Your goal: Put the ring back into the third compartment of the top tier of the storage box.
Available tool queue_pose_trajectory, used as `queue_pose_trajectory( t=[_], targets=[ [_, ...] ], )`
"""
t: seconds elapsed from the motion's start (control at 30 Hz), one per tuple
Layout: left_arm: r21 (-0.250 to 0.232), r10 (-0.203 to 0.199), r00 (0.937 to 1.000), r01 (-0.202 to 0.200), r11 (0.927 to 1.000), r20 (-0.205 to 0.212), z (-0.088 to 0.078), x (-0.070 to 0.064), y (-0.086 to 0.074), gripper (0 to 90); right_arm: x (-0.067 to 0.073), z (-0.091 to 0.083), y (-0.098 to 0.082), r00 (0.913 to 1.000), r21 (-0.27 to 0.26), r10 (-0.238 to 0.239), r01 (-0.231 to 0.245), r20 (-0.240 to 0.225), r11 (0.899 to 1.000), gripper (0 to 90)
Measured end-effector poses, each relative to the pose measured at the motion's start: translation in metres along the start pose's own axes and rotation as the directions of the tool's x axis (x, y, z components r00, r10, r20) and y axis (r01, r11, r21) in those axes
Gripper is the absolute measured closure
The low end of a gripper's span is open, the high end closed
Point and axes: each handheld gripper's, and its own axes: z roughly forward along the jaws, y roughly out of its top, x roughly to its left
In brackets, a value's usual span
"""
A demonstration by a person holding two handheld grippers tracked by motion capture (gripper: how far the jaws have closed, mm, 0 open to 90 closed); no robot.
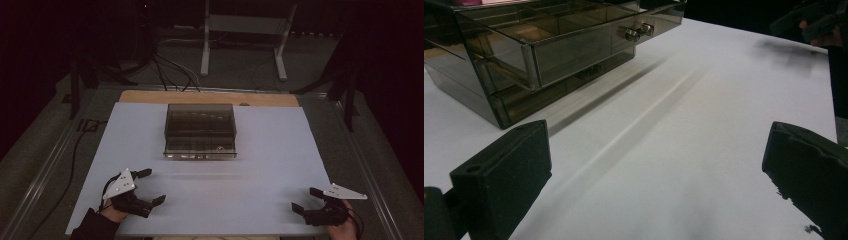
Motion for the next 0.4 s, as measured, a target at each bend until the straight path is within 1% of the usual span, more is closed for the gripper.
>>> queue_pose_trajectory(
  t=[0.03,0.17,0.2,0.4],
  targets=[
    [0.001,0.000,1.0000,0.000,1.0000,0.000,0.0001,0.0002,-0.0001,0.6,-0.0005,-0.0021,-0.0010,1.0000,-0.004,0.008,-0.008,0.003,1.000,0.0],
    [0.004,0.002,1.0000,-0.002,1.0000,0.002,0.0007,0.0003,-0.0001,0.6,-0.0034,-0.0044,-0.0016,0.9998,-0.023,0.011,-0.011,0.014,1.000,0.0],
    [0.006,0.004,1.0000,-0.004,1.0000,0.003,0.0007,-0.0004,0.0001,0.6,-0.0061,-0.0031,-0.0005,0.9998,-0.032,0.013,-0.012,0.012,0.999,0.0],
    [0.005,0.002,1.0000,-0.002,1.0000,0.003,0.0011,0.0002,0.0002,0.5,-0.0062,-0.0010,0.0004,1.0000,-0.041,0.008,-0.008,-0.002,0.999,0.0]
  ],
)
